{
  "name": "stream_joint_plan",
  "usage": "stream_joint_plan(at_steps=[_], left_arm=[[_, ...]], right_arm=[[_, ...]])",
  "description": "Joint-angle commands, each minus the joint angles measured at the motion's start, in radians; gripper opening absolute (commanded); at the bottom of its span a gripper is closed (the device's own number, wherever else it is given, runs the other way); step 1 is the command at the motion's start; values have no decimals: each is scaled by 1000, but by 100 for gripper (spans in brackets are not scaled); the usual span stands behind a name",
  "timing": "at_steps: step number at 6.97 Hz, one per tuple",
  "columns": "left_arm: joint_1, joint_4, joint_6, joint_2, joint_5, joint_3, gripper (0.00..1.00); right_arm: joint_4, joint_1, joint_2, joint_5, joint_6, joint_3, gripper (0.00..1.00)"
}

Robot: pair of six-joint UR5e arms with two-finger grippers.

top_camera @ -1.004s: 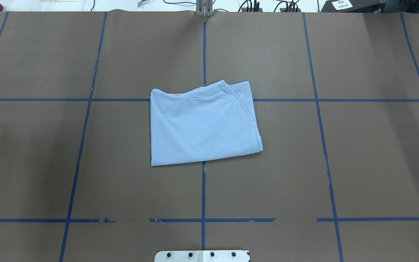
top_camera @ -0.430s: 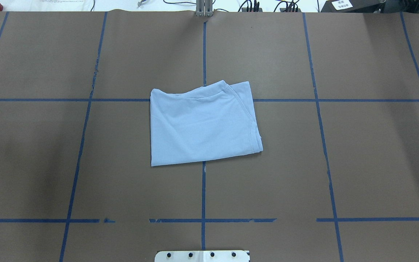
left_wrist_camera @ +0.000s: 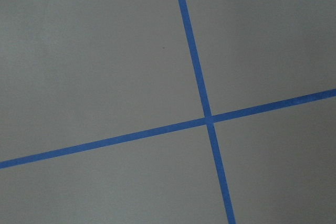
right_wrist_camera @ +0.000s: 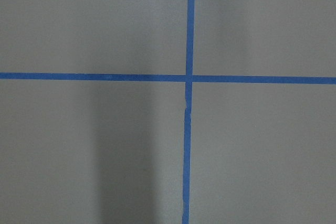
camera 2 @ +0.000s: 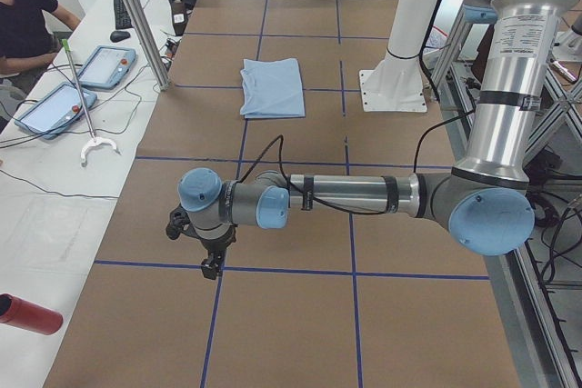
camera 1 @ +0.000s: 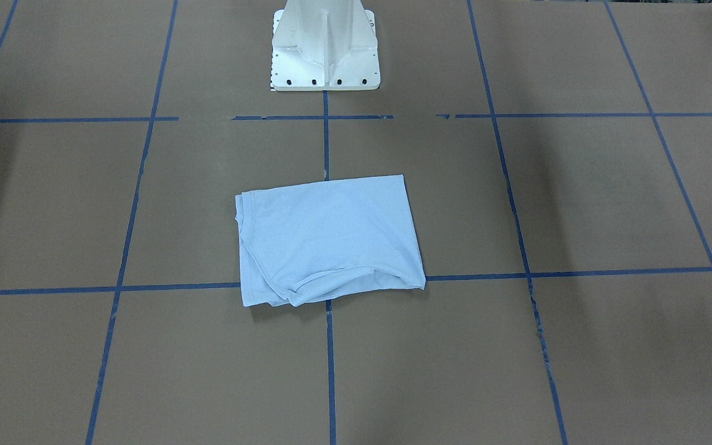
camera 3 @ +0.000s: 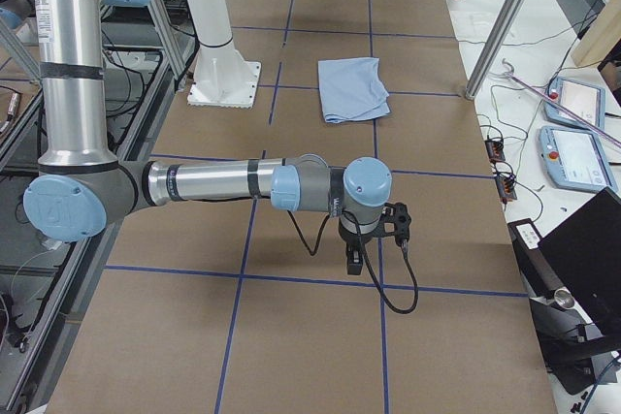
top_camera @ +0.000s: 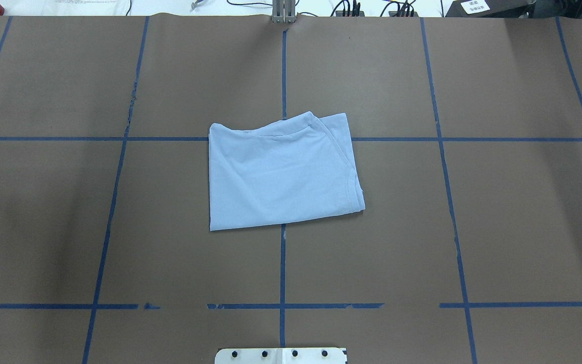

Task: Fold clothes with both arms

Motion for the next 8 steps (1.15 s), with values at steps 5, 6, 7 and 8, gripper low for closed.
stream_joint_plan(at_steps=[5,6,7,8], left_arm=[[0,0,-9,0,4,8,100],[0,0,-9,0,4,8,100],[1,0,-9,0,4,8,100],[1,0,-9,0,4,8,100]], right_arm=[[111,0,-22,-5,1,-78,100],[111,0,-19,-5,1,-77,100],[111,0,-16,-5,3,-75,100],[111,0,-14,-5,3,-75,100]])
